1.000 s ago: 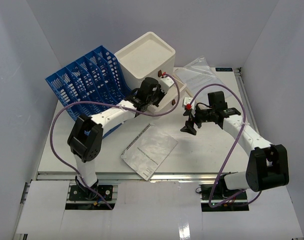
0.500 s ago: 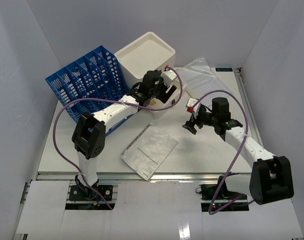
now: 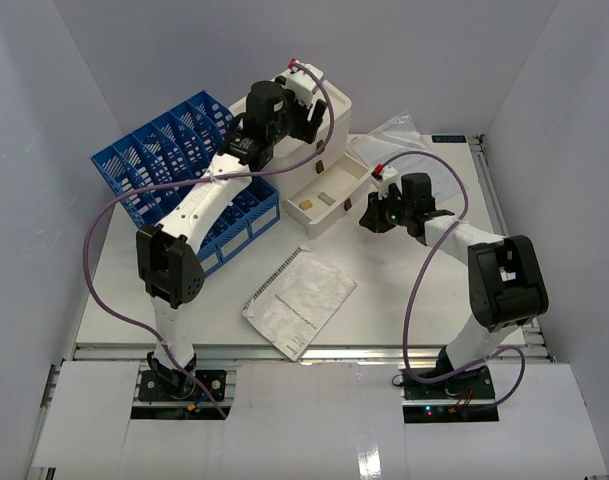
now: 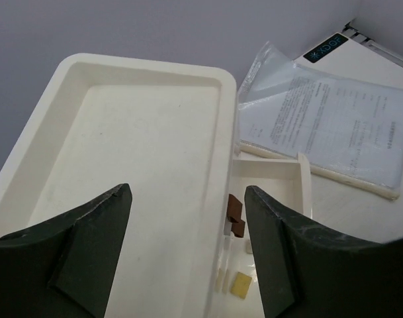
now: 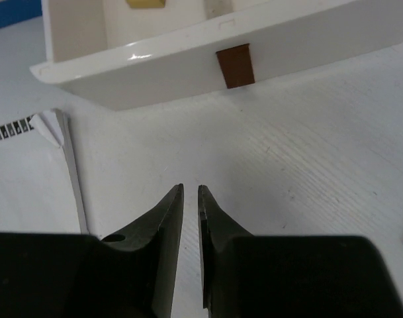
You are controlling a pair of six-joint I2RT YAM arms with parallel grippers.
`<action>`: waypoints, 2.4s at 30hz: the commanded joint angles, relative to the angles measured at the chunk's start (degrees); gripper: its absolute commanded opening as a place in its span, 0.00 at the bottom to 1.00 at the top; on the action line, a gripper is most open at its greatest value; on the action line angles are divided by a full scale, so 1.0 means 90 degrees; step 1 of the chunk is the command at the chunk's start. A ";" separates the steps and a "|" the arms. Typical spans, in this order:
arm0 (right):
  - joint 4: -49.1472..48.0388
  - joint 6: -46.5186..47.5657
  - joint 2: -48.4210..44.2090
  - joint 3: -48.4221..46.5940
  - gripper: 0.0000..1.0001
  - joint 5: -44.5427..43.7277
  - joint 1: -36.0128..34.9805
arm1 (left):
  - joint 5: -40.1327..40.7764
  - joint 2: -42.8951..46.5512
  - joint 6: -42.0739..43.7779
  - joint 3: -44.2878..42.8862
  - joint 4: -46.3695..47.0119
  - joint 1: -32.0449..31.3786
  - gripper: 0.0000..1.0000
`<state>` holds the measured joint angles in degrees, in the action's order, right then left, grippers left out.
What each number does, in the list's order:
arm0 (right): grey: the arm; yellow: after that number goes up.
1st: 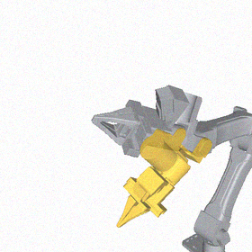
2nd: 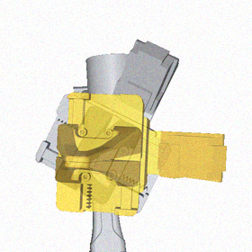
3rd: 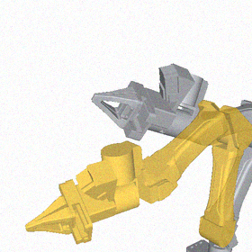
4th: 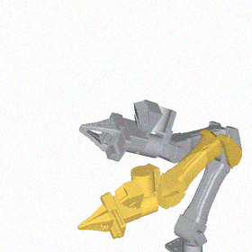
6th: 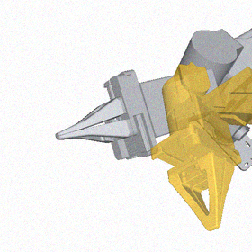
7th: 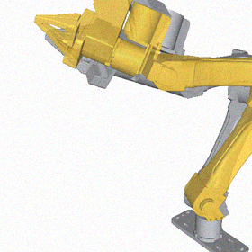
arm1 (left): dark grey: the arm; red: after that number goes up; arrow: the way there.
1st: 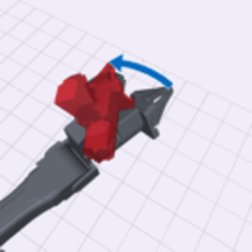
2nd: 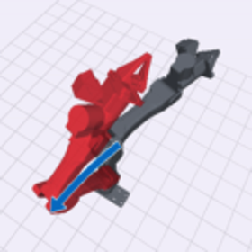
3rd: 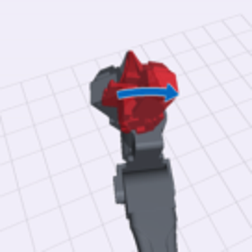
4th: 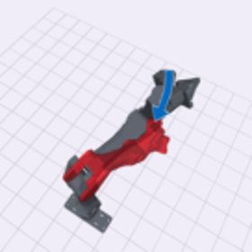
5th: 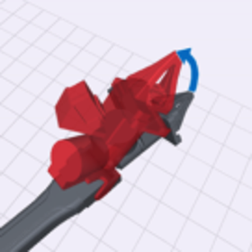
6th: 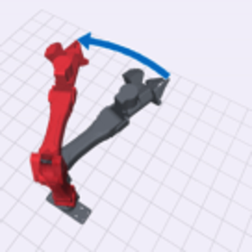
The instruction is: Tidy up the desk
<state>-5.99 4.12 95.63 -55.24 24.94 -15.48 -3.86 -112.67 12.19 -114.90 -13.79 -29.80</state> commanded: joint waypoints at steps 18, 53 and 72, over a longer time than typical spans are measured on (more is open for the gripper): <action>-0.1167 -0.3739 0.2780 -0.2873 0.17 -0.1866 -0.0853 | -0.1594 -0.1262 0.0569 -0.0651 -0.1755 0.0274 0.52; 0.3526 0.7892 -0.1508 0.0521 0.90 0.2564 -0.1992 | -0.1110 0.3586 -0.3252 0.3769 0.0203 0.0523 0.98; -0.0359 0.7513 -0.1827 0.2633 0.91 -0.1013 -0.5958 | 0.0771 1.0198 -0.6632 0.8384 -0.2813 0.0606 0.98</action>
<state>0.25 73.81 75.81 -32.42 24.31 -64.85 -3.33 -23.95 -39.35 -39.79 -30.45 -24.80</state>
